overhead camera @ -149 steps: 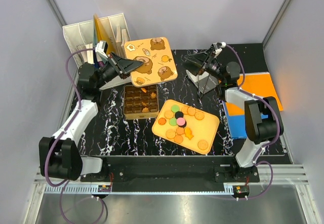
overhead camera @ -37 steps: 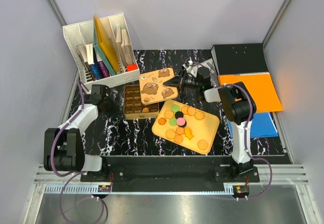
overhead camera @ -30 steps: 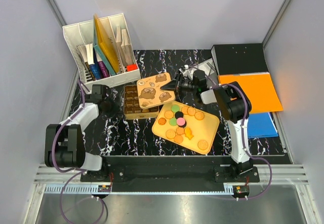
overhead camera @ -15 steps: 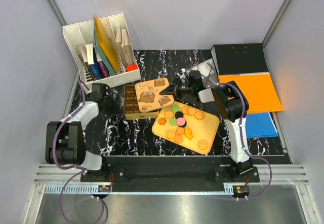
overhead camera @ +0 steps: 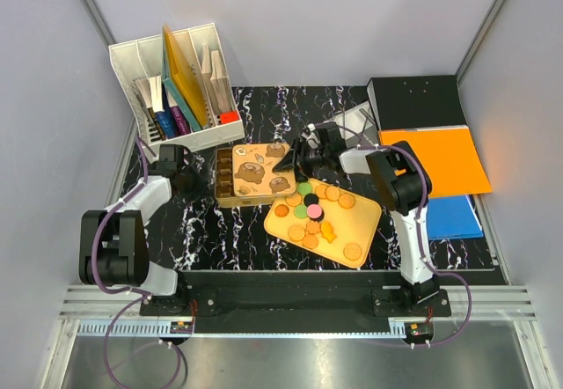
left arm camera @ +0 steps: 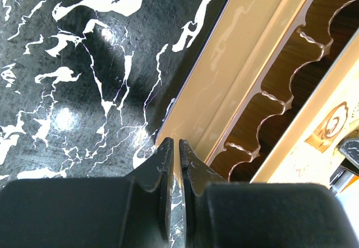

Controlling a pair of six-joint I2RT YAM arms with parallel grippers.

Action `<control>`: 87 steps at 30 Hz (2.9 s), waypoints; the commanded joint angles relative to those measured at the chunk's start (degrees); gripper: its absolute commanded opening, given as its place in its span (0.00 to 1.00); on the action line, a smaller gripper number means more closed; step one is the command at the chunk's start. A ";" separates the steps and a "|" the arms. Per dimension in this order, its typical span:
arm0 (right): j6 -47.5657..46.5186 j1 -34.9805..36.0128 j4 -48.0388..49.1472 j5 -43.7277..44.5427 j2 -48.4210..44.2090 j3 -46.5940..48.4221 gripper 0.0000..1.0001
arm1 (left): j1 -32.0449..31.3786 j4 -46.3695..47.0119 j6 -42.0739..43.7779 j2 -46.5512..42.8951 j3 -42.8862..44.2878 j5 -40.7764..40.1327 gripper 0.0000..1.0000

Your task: Pack the cookies

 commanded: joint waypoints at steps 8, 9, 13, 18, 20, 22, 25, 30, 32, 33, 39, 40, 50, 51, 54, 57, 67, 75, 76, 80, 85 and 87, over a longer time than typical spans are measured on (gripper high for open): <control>-6.62 0.94 -11.36 8.93 -7.96 3.53 0.73 | 0.01 2.42 0.44 0.34 2.53 3.17 0.11; -7.23 0.85 -11.97 9.63 -8.49 3.71 0.74 | 0.10 2.34 0.44 0.25 2.53 3.26 0.11; -8.64 0.50 -15.84 11.30 -10.07 4.42 0.81 | 0.01 2.07 0.61 0.08 2.62 3.43 0.11; -9.35 -0.64 -16.99 11.39 -12.36 4.59 0.83 | 0.01 1.99 0.61 -0.01 2.88 3.61 0.11; -10.13 -1.08 -18.13 11.57 -13.32 4.50 0.83 | 0.01 1.99 0.61 -0.10 2.88 3.87 0.11; -10.58 -1.96 -19.09 12.27 -14.03 3.80 0.83 | 0.01 1.99 0.62 -0.10 2.97 3.96 0.11; -11.37 -3.19 -19.62 12.27 -15.35 2.13 0.84 | 0.01 1.99 0.62 -0.01 2.89 3.96 0.11; -12.07 -3.20 -20.24 11.48 -14.82 1.43 0.82 | 0.01 2.34 0.44 0.51 2.80 4.31 0.11; -12.07 -3.28 -20.24 12.27 -14.64 1.34 0.81 | 0.01 2.34 0.35 0.60 2.71 4.40 0.11; -12.07 -3.28 -20.33 12.71 -14.64 1.25 0.80 | 0.01 2.42 0.35 0.52 2.80 4.40 0.11; -12.86 -4.42 -20.68 18.50 -16.31 -0.50 0.58 | 0.10 2.07 0.61 -0.36 2.62 4.05 0.11; -13.21 -4.60 -20.86 19.30 -16.75 -0.85 0.57 | 0.10 1.99 0.70 -0.45 2.71 3.87 0.11; -19.54 -6.27 -32.17 31.16 -16.85 5.63 0.18 | 0.27 1.72 0.26 -0.63 3.06 3.87 0.11; -20.06 -6.27 -33.24 31.52 -15.89 7.04 0.08 | 0.27 1.81 0.26 -0.71 2.97 3.79 0.11; -21.73 -6.18 -37.20 31.78 -11.49 14.06 0.00 | 0.27 1.99 0.17 -0.54 2.54 3.70 0.11; -22.79 -5.57 -39.40 31.43 -8.59 17.84 0.00 | 0.27 2.16 0.09 -0.63 2.53 3.70 0.11; -24.82 -1.35 -43.97 29.42 -2.78 21.47 0.00 | 0.27 2.43 -0.18 -0.10 3.24 4.31 0.11; -25.69 3.92 -45.90 27.92 -0.14 25.59 0.00 | 0.27 2.78 -0.18 0.08 2.97 4.75 0.11; -25.78 4.18 -45.91 27.92 -0.06 25.68 0.00 | 0.27 2.78 -0.09 0.08 2.97 4.75 0.11; -25.87 4.63 -46.26 27.92 -0.06 26.30 0.00 | 0.27 3.04 -0.26 -0.01 2.80 4.93 0.11; -26.05 4.89 -47.05 28.09 0.21 27.35 0.00 | 0.27 3.22 -0.35 0.25 2.71 5.19 0.11; -26.48 4.89 -47.49 28.44 0.64 28.49 0.01 | 0.27 3.30 -0.35 0.60 2.88 5.28 0.11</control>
